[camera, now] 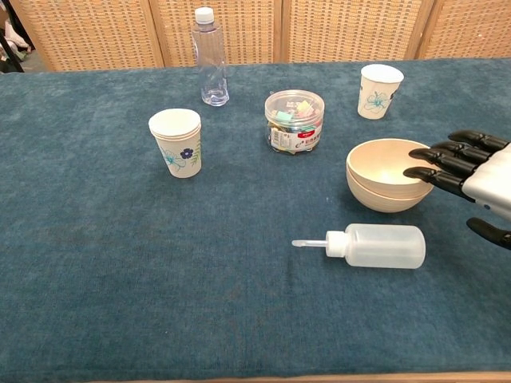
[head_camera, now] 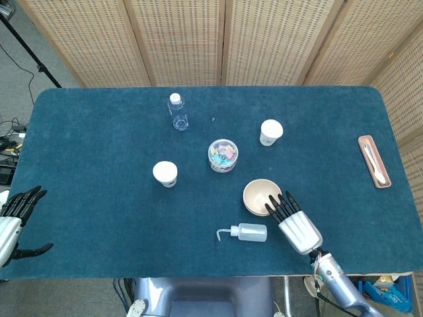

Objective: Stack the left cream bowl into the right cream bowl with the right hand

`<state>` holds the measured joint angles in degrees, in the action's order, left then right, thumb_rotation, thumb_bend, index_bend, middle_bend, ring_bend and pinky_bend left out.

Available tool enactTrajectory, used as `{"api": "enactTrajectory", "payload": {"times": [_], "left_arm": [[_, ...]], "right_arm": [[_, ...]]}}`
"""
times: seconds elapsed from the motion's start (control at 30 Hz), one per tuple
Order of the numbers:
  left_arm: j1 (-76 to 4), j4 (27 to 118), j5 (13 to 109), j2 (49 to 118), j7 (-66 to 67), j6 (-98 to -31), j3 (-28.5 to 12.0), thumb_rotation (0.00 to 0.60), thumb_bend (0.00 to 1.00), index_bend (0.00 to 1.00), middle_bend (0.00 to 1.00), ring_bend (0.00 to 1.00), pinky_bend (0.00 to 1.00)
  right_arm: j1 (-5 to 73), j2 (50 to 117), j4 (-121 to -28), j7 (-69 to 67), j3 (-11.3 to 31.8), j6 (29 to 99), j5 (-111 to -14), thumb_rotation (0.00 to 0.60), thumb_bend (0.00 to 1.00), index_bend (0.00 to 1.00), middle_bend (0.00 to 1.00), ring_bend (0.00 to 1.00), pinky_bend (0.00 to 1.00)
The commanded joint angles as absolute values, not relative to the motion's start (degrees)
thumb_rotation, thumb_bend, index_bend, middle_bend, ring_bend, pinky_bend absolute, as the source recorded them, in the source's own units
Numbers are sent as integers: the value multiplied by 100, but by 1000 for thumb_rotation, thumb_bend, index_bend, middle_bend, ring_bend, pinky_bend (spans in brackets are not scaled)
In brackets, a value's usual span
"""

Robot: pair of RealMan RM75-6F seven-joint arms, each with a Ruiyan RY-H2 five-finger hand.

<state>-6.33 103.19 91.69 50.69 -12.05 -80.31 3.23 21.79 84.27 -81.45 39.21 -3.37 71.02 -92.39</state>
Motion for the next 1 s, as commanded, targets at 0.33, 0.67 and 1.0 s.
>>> {"api": "enactTrajectory", "payload": {"times": [0.33, 0.67, 1.0], "left_arm": [[-628, 10319, 9165, 5066, -1212, -8037, 322, 600, 0, 0, 0, 0, 0], [-623, 10318, 9181, 5061, -1225, -8053, 325, 600, 0, 0, 0, 0, 0], [-627, 10307, 9166, 5059, -1243, -8041, 321, 600, 0, 0, 0, 0, 0]], "right_arm": [[2145, 8645, -7827, 3821, -258, 7036, -9162, 600, 531, 0, 0, 0, 0], [2133, 8691, -7765, 3828, -219, 7012, -9145, 600, 531, 0, 0, 0, 0], [2109, 8701, -7785, 3775, -175, 7123, -9203, 600, 531, 0, 0, 0, 0]]}}
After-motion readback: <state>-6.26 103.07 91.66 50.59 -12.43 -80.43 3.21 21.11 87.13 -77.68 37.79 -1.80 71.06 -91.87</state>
